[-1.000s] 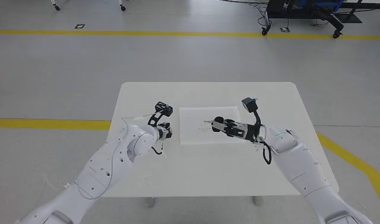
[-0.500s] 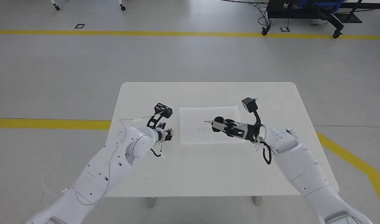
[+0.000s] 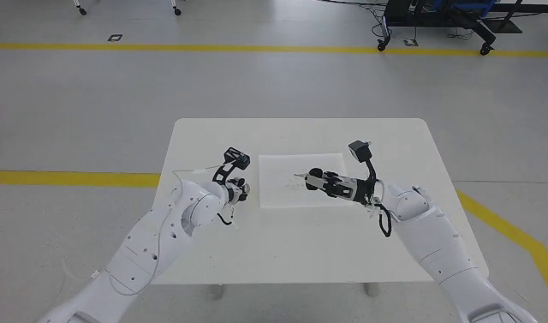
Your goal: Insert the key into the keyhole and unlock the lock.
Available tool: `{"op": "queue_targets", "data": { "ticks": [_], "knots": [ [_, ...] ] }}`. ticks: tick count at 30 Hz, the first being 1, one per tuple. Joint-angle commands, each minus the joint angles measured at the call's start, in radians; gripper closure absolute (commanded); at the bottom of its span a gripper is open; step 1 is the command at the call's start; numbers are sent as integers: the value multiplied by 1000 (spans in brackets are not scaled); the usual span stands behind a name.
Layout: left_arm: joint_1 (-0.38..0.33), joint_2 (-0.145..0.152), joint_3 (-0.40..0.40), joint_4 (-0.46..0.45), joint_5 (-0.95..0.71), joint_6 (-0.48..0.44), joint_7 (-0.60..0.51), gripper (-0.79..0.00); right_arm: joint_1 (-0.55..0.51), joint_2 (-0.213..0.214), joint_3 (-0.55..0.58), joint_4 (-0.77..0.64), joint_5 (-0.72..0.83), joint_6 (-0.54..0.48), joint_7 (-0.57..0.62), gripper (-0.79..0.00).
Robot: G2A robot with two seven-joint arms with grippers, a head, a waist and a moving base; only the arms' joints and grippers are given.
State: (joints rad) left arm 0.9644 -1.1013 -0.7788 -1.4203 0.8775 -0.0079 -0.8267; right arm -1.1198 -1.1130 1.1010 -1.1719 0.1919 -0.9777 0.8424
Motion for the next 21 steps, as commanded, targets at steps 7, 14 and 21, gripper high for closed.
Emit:
{"op": "queue_targets", "data": {
  "ticks": [7, 14, 21],
  "knots": [
    [-23, -18, 11, 39, 6, -8, 0, 0, 0, 0, 0, 0, 0, 0, 0, 0],
    [-27, -27, 15, 58, 54, 1, 5, 0, 0, 0, 0, 0, 0, 0, 0, 0],
    [19, -26, -47, -3, 24, -47, 264, 0, 0, 0, 0, 0, 0, 0, 0, 0]
  ]
}}
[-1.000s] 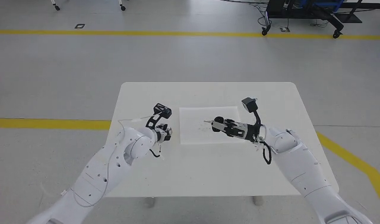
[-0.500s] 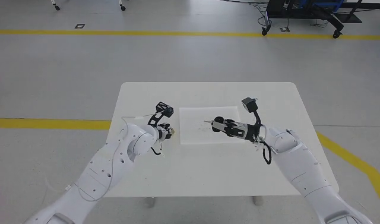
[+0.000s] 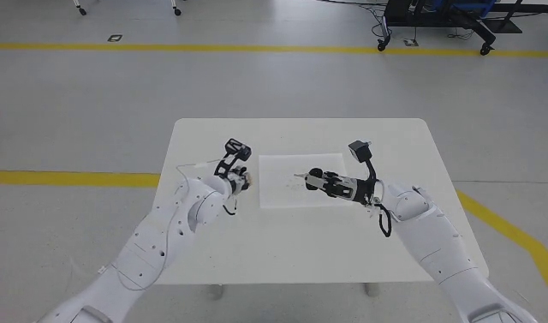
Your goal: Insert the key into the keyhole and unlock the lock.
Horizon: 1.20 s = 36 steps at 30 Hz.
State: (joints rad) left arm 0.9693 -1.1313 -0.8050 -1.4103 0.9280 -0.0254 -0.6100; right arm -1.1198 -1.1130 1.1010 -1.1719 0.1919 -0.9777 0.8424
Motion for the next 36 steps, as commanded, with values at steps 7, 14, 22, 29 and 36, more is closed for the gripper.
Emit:
{"op": "queue_targets", "data": {
  "ticks": [7, 14, 22, 29, 36],
  "knots": [
    [85, 25, -134, -85, -167, -191, 172, 0, 0, 0, 0, 0, 0, 0, 0, 0],
    [98, 19, -144, -81, -301, -215, 178, 0, -1, -5, -12, -19, 19, 21, -28, 0],
    [-52, -45, -143, 241, -1178, -245, -142, 0, 86, -65, -141, 45, 273, 5, -132, 0],
    [-196, -114, -79, 518, -1513, -122, -326, 0, 145, -103, -192, 126, 269, -26, -208, 0],
    [-204, -119, -71, 528, -1518, -122, -338, 0, 149, -106, -198, 124, 282, -28, -204, 0]
  ]
}}
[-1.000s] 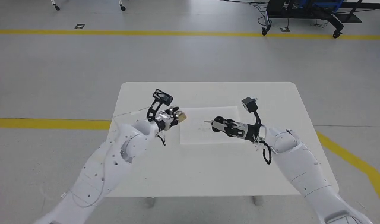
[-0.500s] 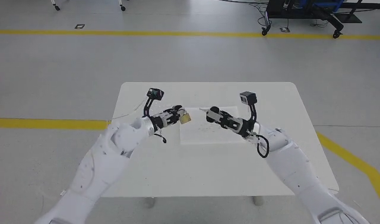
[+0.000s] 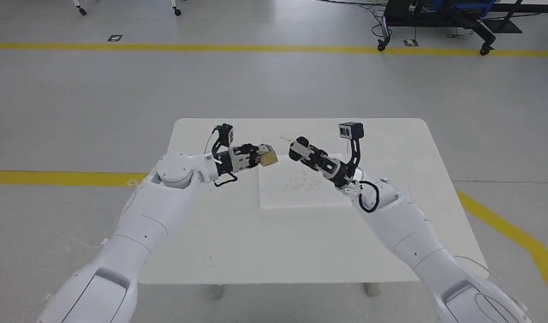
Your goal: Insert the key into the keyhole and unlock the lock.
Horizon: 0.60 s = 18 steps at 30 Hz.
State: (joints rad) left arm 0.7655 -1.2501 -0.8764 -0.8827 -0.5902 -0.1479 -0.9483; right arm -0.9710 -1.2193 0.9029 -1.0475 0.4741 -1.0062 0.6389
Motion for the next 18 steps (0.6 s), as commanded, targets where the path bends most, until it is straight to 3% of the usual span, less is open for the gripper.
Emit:
{"op": "queue_targets", "data": {
  "ticks": [1, 5, 9, 12, 18],
  "knots": [
    [0, 0, 0, 0, 0, 0, 0, 0, 0, 0, 0, 0, 0, 0, 0, 0],
    [17, -2, 1, -17, 6, 43, 62, 0, -3, 0, 3, -3, -7, 11, -8, 0],
    [42, -18, -19, -21, -190, 285, 80, 0, -43, 11, 49, -31, -55, 60, -76, 0],
    [8, -37, 3, 24, -250, 475, 108, 0, -97, 18, 80, -62, -38, 125, -126, 0],
    [-67, -89, 50, 119, -356, 630, 130, 0, -215, 39, 138, -133, 121, 311, -76, 0]
  ]
}}
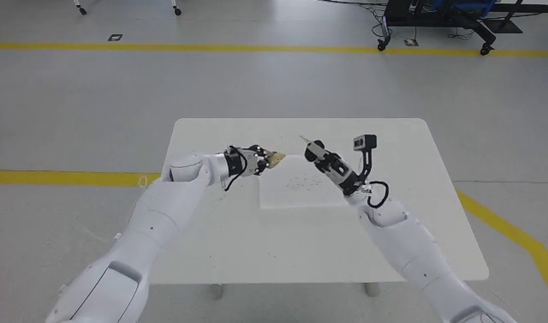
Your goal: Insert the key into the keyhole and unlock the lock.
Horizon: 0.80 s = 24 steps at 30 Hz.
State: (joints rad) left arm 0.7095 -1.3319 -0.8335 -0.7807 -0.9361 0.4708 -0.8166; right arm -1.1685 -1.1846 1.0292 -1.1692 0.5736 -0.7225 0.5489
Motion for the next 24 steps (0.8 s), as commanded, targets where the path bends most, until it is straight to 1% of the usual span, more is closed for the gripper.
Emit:
{"op": "queue_targets", "data": {
  "ticks": [1, 2, 3, 13, 14, 15, 17, 18, 20, 21, 24],
  "knots": [
    [-22, -15, 14, 30, -19, 14, -10, 0, -36, 9, 26, -27, 38, 49, 34, 0],
    [-29, -20, 20, 37, -18, 11, -20, 0, -53, 15, 43, -43, 51, 66, 54, 0],
    [-29, -20, 20, 37, -18, 11, -20, 0, -73, 24, 77, -64, 30, 57, 64, 0],
    [-29, -20, 20, 37, -18, 11, -20, 0, -73, 24, 77, -64, 30, 57, 64, 0],
    [-29, -20, 20, 37, -18, 11, -20, 0, -82, 23, 69, -78, 57, 106, 66, 0],
    [-29, -20, 20, 37, -18, 11, -20, 0, -88, 21, 64, -106, 121, 190, 84, 0],
    [-29, -20, 20, 37, -18, 11, -20, 0, -96, 25, 77, -148, 179, 317, 105, 0],
    [-20, -19, 18, 27, -11, -7, -5, 0, -103, 28, 82, -174, 209, 401, 115, 0],
    [-10, -15, 22, -2, 38, -59, 4, 0, -129, 35, 103, -227, 220, 485, 109, 0],
    [-1, -14, 18, -15, 37, -77, -18, 0, -145, 38, 112, -257, 229, 540, 107, 0],
    [13, -11, 5, -41, 43, -127, -52, 0, -202, 49, 145, -341, 229, 644, 76, 0]
  ]
}}
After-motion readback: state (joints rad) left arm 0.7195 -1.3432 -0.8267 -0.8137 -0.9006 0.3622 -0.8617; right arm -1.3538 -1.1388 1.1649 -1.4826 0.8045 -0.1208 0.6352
